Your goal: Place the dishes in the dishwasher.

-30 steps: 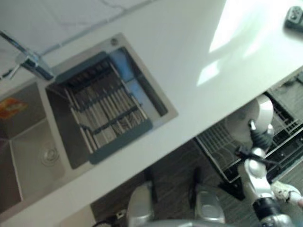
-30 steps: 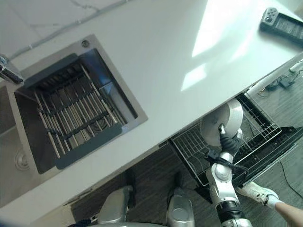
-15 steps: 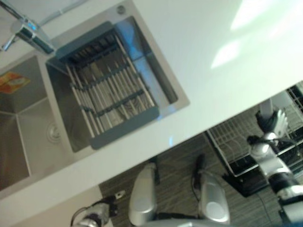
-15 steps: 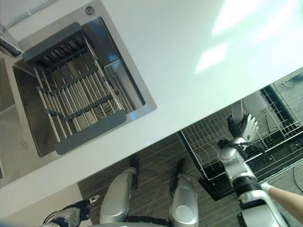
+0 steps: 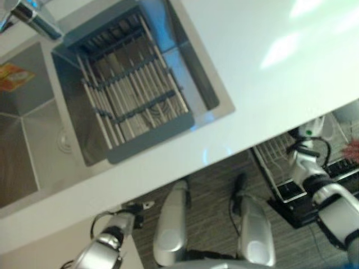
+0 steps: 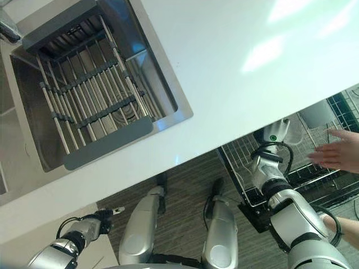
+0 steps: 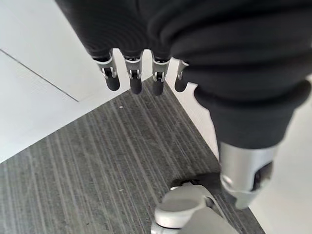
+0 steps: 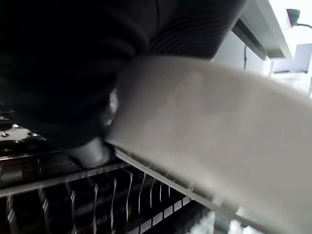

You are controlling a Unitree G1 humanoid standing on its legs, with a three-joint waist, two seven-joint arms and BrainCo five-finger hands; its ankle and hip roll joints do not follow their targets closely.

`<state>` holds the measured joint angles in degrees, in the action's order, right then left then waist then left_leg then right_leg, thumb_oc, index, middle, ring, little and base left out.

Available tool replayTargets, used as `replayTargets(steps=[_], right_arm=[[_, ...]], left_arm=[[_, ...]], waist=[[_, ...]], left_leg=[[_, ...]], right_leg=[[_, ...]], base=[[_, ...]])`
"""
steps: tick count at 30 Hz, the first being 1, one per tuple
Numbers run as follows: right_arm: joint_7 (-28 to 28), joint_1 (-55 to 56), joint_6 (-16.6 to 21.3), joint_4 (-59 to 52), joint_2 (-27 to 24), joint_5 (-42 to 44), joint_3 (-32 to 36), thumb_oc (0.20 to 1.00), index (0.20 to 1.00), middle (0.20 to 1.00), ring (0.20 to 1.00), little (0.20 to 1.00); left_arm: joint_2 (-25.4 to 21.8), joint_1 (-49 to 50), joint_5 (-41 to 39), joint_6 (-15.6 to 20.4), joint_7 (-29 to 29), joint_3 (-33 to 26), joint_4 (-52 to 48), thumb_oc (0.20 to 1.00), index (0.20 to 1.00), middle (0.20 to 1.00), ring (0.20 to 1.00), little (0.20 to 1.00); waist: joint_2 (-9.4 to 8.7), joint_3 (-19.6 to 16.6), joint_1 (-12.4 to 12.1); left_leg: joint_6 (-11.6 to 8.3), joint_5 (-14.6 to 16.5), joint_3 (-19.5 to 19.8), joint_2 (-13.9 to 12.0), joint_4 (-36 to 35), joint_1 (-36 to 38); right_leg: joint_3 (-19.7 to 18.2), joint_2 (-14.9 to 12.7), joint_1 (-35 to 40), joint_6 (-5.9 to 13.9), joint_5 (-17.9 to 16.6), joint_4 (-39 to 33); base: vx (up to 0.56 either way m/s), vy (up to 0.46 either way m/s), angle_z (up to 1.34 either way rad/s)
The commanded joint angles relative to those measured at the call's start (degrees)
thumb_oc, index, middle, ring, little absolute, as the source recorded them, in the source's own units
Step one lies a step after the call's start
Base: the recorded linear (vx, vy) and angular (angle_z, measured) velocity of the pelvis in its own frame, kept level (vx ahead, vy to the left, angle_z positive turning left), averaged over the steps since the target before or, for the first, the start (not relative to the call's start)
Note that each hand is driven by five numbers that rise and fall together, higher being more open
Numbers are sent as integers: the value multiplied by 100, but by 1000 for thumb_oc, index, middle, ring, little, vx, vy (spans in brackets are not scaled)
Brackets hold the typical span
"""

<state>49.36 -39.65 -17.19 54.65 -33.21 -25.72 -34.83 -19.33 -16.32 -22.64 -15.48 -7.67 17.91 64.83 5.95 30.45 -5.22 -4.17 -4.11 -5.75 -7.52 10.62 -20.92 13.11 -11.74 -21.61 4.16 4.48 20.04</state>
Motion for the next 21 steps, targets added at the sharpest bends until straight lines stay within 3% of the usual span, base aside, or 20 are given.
replayTargets(steps=[1, 8, 9, 17, 21], right_arm=[[-129, 137, 49, 21, 49, 223, -86, 200, 200, 200, 200, 200], [-135, -47, 238, 584, 373, 901, -14, 200, 200, 200, 200, 200], [-63, -5, 260, 626, 422, 1057, 38, 1000, 1000, 1000, 1000, 1000], [499, 158, 772, 789, 887, 2434, 602, 1000, 1000, 1000, 1000, 1000], [501, 258, 1799, 455, 1140, 3953, 1100, 1000, 1000, 1000, 1000, 1000]], left_arm=[[-95, 105, -190, -72, -97, 24, 137, 1000, 1000, 1000, 1000, 1000], [13, 115, -708, -157, -27, 73, 160, 1000, 1000, 1000, 1000, 1000], [27, 132, -718, -152, -32, 77, 153, 1000, 1000, 1000, 1000, 1000], [147, 135, -808, -213, -107, 124, 111, 1000, 1000, 1000, 1000, 1000], [265, 230, -872, -169, -195, 162, 91, 1000, 1000, 1000, 1000, 1000]], waist=[[-14, -65, -51], [104, -65, -98], [124, -65, -93], [278, -65, -31], [326, -65, 23]], left_leg=[[-9, 294, 804, 332, 476, -416], [11, 390, 796, 368, 721, -634], [8, 381, 789, 371, 703, -630], [25, 250, 708, 445, 380, -456], [-6, 213, 648, 438, 219, -271]], right_leg=[[-125, 196, 22, -184, 376, 366], [-183, 82, -244, -206, 423, 640], [-187, 79, -251, -206, 418, 636], [-258, 126, -222, -197, 362, 512], [-268, 151, -83, -217, 359, 409]], base=[[-61, 49, -1], [-37, 43, 0], [-32, 74, 2], [-30, 65, -4], [2, 55, -2]])
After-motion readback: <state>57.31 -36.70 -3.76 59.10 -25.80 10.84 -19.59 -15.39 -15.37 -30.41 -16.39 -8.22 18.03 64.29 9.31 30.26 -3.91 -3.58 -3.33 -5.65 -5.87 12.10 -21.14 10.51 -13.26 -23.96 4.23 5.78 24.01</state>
